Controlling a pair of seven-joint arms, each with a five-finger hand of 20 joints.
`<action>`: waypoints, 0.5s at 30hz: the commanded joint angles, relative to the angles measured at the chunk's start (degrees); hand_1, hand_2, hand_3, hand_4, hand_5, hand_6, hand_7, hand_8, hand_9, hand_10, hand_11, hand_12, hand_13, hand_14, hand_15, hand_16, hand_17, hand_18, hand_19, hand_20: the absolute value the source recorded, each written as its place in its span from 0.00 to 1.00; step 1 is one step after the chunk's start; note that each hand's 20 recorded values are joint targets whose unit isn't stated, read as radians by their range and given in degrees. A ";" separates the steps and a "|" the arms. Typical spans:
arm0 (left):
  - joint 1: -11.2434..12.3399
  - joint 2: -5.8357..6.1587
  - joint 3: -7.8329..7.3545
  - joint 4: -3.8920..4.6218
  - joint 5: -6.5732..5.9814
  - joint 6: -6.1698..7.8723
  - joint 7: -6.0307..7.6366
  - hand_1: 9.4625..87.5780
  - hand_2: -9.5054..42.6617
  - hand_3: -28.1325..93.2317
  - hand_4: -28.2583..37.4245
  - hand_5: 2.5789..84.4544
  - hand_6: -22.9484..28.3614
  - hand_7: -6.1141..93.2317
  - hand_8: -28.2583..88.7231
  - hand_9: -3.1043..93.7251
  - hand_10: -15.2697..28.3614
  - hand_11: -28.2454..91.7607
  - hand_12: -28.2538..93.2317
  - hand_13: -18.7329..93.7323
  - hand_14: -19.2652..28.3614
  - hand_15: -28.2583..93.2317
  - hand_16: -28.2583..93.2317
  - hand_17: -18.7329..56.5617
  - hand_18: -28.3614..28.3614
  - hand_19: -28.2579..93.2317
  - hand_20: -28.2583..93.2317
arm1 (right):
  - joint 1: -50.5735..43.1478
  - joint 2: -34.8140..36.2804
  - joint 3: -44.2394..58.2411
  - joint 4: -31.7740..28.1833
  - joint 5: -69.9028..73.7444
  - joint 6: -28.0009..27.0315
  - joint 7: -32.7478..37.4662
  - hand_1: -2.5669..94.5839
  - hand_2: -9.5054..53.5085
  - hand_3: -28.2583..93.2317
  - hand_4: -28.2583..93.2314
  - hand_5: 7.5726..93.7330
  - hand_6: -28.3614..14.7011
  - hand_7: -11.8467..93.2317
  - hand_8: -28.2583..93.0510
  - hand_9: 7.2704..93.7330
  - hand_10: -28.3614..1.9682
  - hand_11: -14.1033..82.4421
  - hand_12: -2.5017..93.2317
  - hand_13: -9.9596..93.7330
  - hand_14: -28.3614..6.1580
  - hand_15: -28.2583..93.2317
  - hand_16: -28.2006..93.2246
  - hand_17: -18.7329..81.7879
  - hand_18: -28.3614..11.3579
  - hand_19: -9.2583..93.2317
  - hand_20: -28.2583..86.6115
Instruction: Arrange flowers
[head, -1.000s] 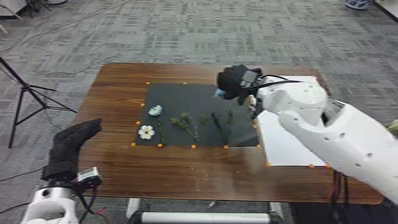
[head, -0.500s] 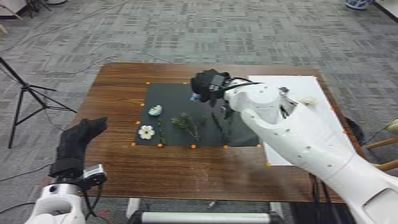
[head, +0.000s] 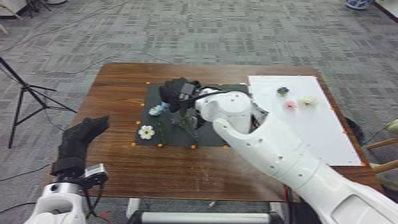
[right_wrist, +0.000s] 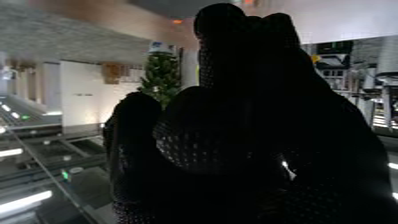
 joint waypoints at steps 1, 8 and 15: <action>0.36 -0.38 -0.26 -0.37 -0.14 -0.86 0.10 0.12 0.29 0.77 0.00 0.64 0.42 0.23 0.15 0.55 0.68 0.40 0.31 0.50 0.75 0.38 0.23 0.28 0.73 0.34 0.36 | -0.04 -0.37 0.29 2.03 -3.58 0.91 -0.65 0.64 0.00 0.73 0.07 0.76 0.67 0.39 0.34 0.98 0.69 0.28 0.41 0.98 0.78 0.70 0.55 0.83 0.41 1.00 0.79; 0.55 -0.68 0.00 -0.41 -0.04 -1.23 0.09 0.12 0.29 0.78 0.00 0.64 0.42 0.23 0.15 0.55 0.68 0.40 0.31 0.49 0.75 0.38 0.23 0.28 0.73 0.34 0.36 | -0.90 -0.95 1.35 3.72 -5.76 1.10 -0.88 0.64 0.00 0.73 0.07 0.76 0.67 0.39 0.34 0.98 0.69 0.28 0.41 0.98 0.78 0.70 0.55 0.83 0.41 1.00 0.79; 0.40 -0.71 -0.07 -0.45 0.10 -1.26 0.08 0.13 0.28 0.78 0.00 0.64 0.42 0.23 0.15 0.55 0.68 0.40 0.31 0.49 0.75 0.38 0.23 0.28 0.74 0.34 0.36 | -1.02 -0.78 1.42 3.06 -5.21 -1.82 -0.18 0.64 0.00 0.73 0.08 0.76 0.67 0.39 0.33 0.97 0.70 0.26 0.42 0.97 0.78 0.70 0.55 0.82 0.41 1.00 0.79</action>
